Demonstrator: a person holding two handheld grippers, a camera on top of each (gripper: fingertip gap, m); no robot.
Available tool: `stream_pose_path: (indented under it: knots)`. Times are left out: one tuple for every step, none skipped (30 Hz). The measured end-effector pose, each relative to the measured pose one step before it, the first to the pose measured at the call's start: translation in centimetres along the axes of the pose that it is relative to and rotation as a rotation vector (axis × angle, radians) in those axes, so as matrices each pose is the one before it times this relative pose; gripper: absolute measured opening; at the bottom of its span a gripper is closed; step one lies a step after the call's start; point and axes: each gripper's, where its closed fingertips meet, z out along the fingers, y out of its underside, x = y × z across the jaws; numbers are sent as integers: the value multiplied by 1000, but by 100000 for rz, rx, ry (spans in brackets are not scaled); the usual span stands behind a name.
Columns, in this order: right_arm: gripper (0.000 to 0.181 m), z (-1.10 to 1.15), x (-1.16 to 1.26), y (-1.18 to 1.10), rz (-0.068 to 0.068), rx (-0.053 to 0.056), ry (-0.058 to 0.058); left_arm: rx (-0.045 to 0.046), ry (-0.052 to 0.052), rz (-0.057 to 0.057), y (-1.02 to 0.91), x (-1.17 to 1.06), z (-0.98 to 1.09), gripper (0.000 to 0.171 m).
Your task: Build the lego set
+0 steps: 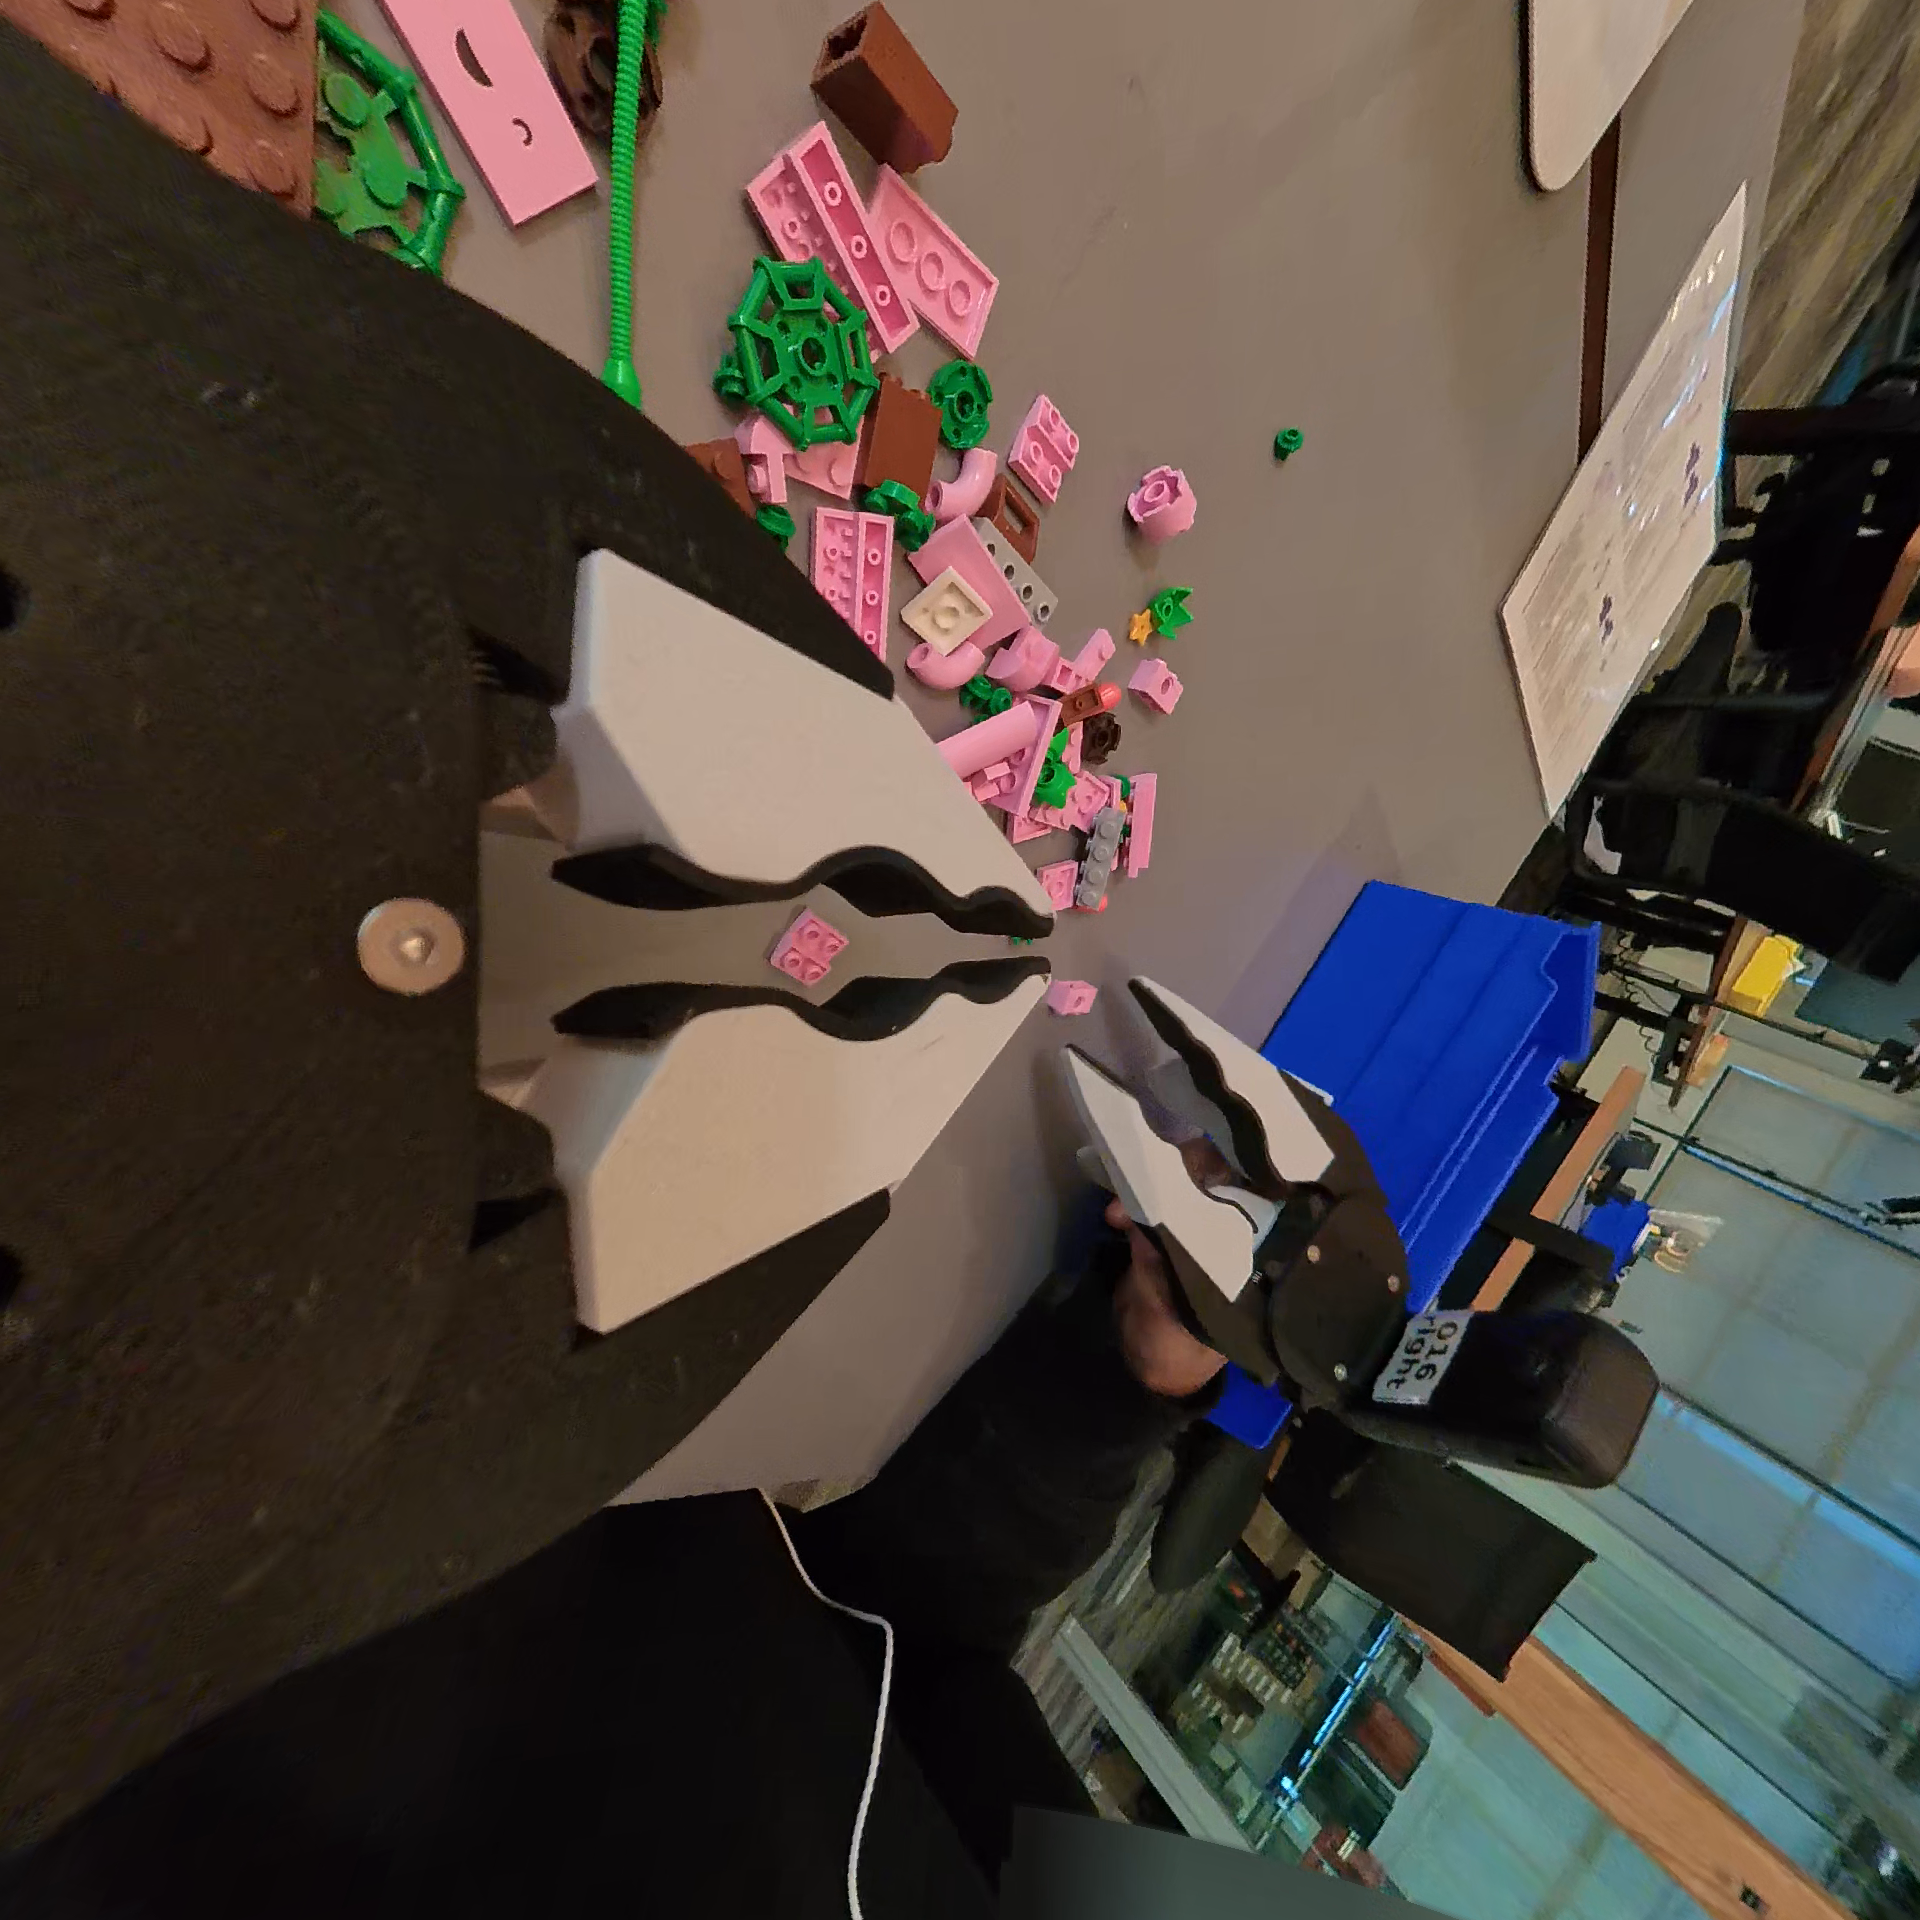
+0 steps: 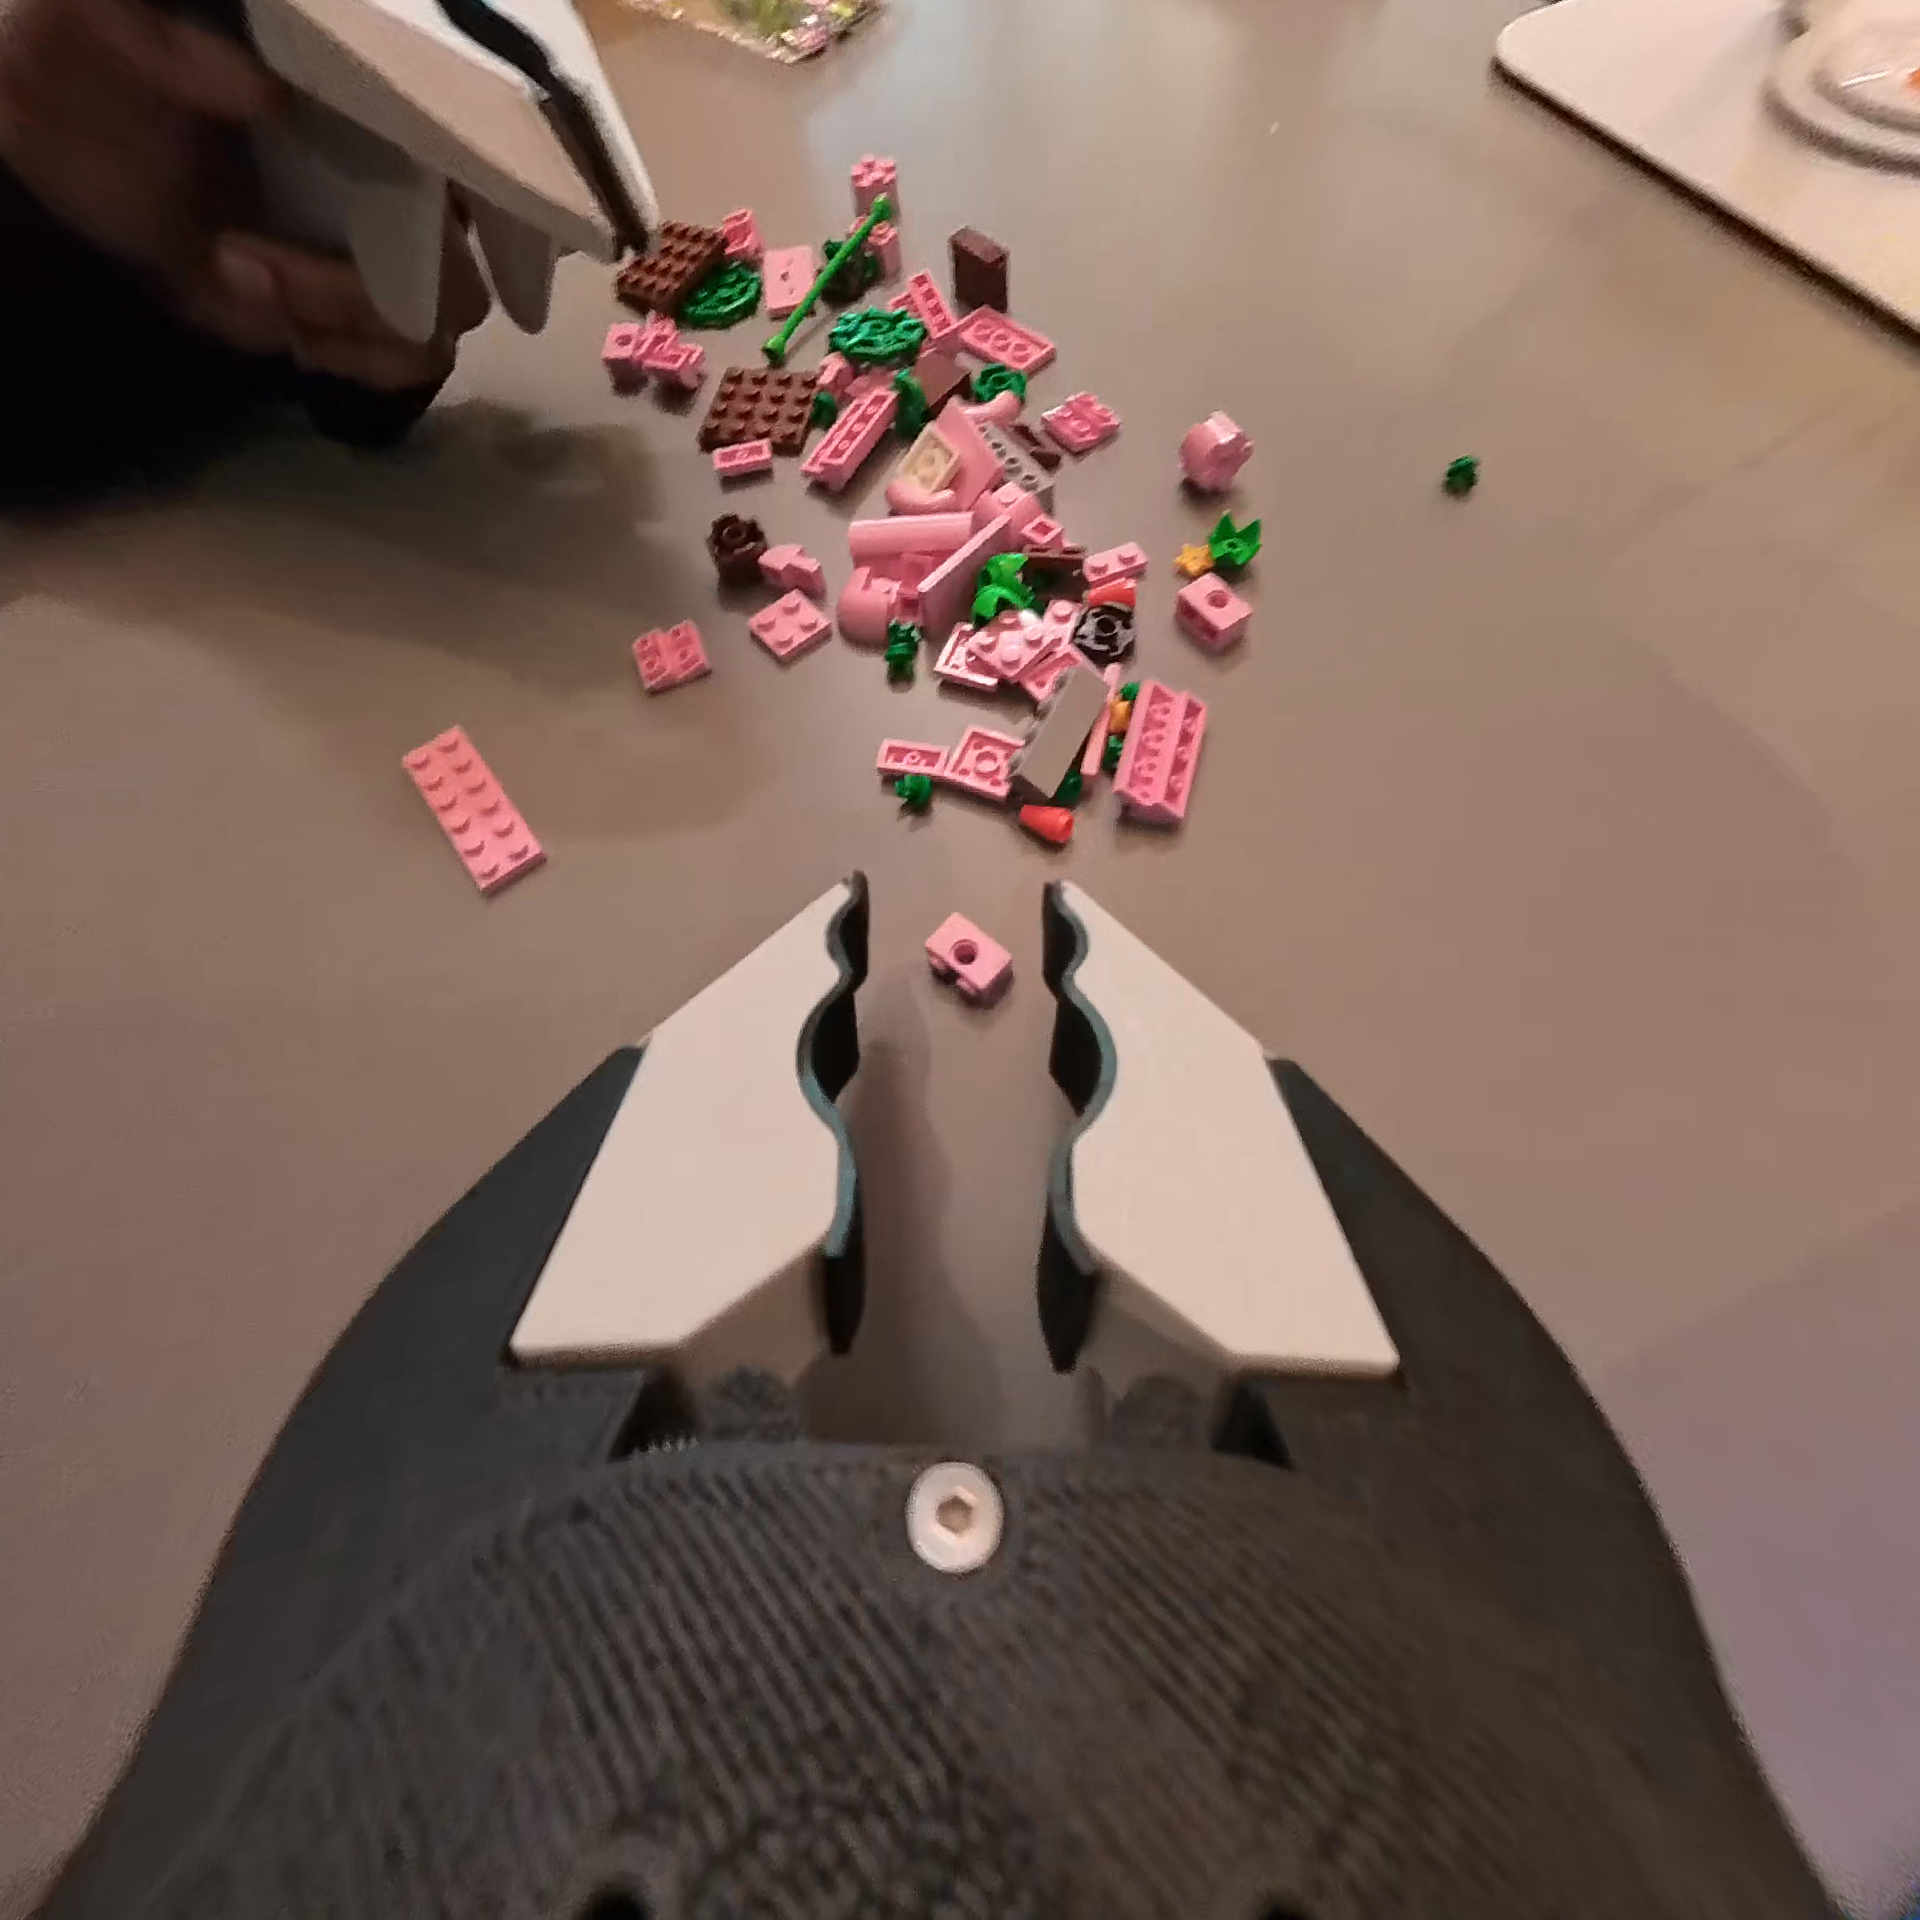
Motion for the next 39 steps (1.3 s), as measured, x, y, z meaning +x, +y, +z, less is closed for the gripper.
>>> stream_pose_path:
  knots:
    - [32,172,-17,468,-381,-2534,-855,-301,251,21,57,71,33,3]
    - [33,185,138,546,-752,-3449,533,-62,795,-314,7,154,42,3]
    - [34,198,-32,384,-1021,-2542,100,21,1091,-587,14,182,47,3]
    - [33,189,-123,196,-1010,-1605,-40,-107,1084,-688,32,166,43,4]
    - [32,162,7,165,-851,-1386,727,-212,865,-598,32,126,45,4]
    - [31,101,15,41,-613,-559,716,-181,564,-381,38,84,34,4]
    - [27,49,57,-3,-264,-160,641,-73,261,-117,9,47,5,5]
    - [23,10,100,-4,104,-60,685,30,-15,77,-4,14,-2,5]
    - [17,10,-49,-5,-149,-43,-344,113,-101,109,-13,-4,-16,4]
    - [17,13,17,-39,-490,24,449,108,9,22,-3,13,-14,4]
    - [17,-14,173,-158,-1168,447,1908,79,118,-30,-19,21,-6,4]
    - [17,-106,168,-376,-1886,1383,2409,42,168,10,-2,34,11,5]
    - [17,-212,84,-640,-1757,2789,2088,50,327,230,-16,80,2,5]
    - [17,-290,90,-843,-787,3820,1863,259,378,692,-50,135,11,5]
    - [17,-299,32,-1016,204,4732,1295,436,231,1378,-79,168,3,6]
    - [17,-282,-136,-1249,1054,6056,287,494,180,2221,-105,243,10,7]
    - [16,-206,-394,-1389,1914,6882,-1151,485,-179,2902,-113,260,39,7]
    - [16,-72,-623,-1346,2614,6639,-2540,410,-973,3399,-109,211,66,9]
    - [16,92,-716,-1090,3170,5462,-3129,529,-1644,4101,-130,179,67,14]
    - [16,276,-803,-724,3684,3737,-3795,810,-1851,4647,-176,218,65,17]
    - [16,399,-976,-370,3896,2110,-5049,1039,-1454,4626,-199,322,63,20]
    - [16,491,-1007,-161,3353,1175,-5167,1131,-549,3895,-181,435,93,23]
    - [17,479,-814,-23,1722,526,-3697,974,608,1954,-120,527,113,24]
    - [17,398,-541,18,-1086,102,-1165,432,1280,-1018,16,429,163,24]
    - [17,257,-214,-5,-4610,-172,1826,-43,2284,-3962,108,334,191,24]
    - [16,108,9,9,-8038,-749,4191,-177,4192,-5821,90,423,155,25]
    - [16,69,-45,122,-9980,-1890,4225,221,5186,-6847,-1,442,95,27]
    - [17,99,-185,115,-9717,-2258,3413,494,4730,-7570,0,269,81,30]
    - [16,90,-281,-69,-8448,-1094,2897,2,4132,-7708,121,104,91,32]
    - [17,51,-314,-301,-6974,281,2432,-1194,3193,-6798,271,-49,105,33]
    - [17,-6,-225,-427,-5877,908,2424,-1887,1704,-5108,326,-173,116,34]
    - [16,-60,-8,-427,-5091,1097,3088,-1610,698,-2765,279,-169,74,37]
    - [16,-84,137,-310,-4261,673,3280,-179,840,-1091,47,26,-14,40]
    - [17,-59,68,-128,-3507,186,1906,827,777,-535,-113,119,-64,37]
    - [16,7,-8,-13,-2130,42,854,355,986,-131,-40,171,-24,31]
    - [16,49,-33,136,-1140,-786,217,-143,1539,-409,38,238,20,22]
    - [17,46,-83,138,-909,-761,-230,-387,1757,-696,87,231,51,16]
    - [16,-23,-59,2,-995,146,-155,-94,572,-808,43,17,18,16]
    - [17,-65,-26,-61,-822,470,9,9,919,-803,-5,86,-18,15]
